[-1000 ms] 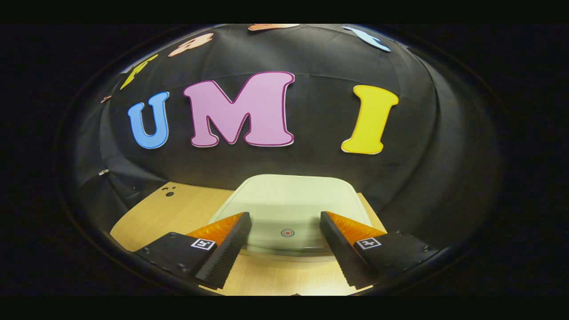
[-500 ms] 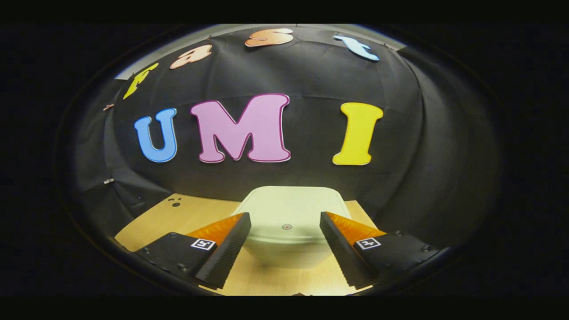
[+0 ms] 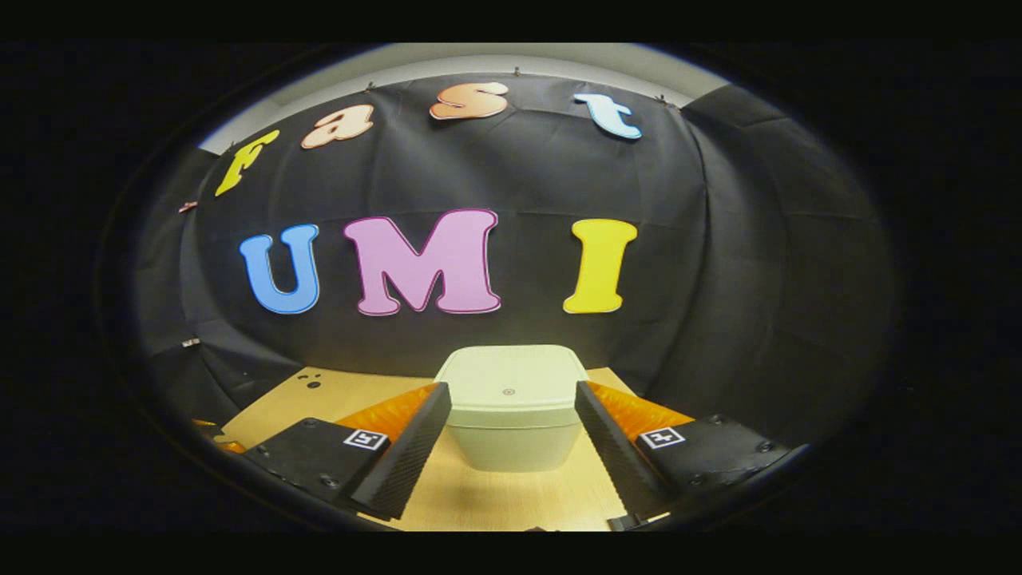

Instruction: Press the lid of the desktop garbage bin to open it, pick up the crumpled paper on the desktop and throw it into the bin, then pick up the pop can on the desktop and drop it into the bin, and finally close the garbage bin lid.

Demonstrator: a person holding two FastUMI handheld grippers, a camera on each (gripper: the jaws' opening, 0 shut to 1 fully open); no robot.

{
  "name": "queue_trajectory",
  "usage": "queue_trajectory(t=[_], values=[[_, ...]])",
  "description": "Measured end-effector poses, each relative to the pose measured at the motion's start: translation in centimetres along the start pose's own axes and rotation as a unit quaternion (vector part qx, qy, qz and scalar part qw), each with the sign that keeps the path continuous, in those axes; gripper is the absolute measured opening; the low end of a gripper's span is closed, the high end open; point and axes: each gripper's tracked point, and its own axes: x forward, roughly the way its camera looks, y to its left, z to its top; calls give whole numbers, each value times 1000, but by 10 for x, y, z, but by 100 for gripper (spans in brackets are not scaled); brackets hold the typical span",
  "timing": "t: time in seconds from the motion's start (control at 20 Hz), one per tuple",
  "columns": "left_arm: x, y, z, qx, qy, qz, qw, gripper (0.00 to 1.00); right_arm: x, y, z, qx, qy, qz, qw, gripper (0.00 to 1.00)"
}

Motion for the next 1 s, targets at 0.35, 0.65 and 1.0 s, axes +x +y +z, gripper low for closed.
queue_trajectory(t=[0.35,0.65,1.0], values=[[-11,0,36,9,-45,13,999,96,-35,14,-17,-1,-24,17,1000,98],[-10,-7,74,16,-87,40,995,96,-49,28,-46,-16,-23,41,999,98],[-7,-23,67,4,-69,55,996,96,-49,60,-104,-15,39,96,994,98]])
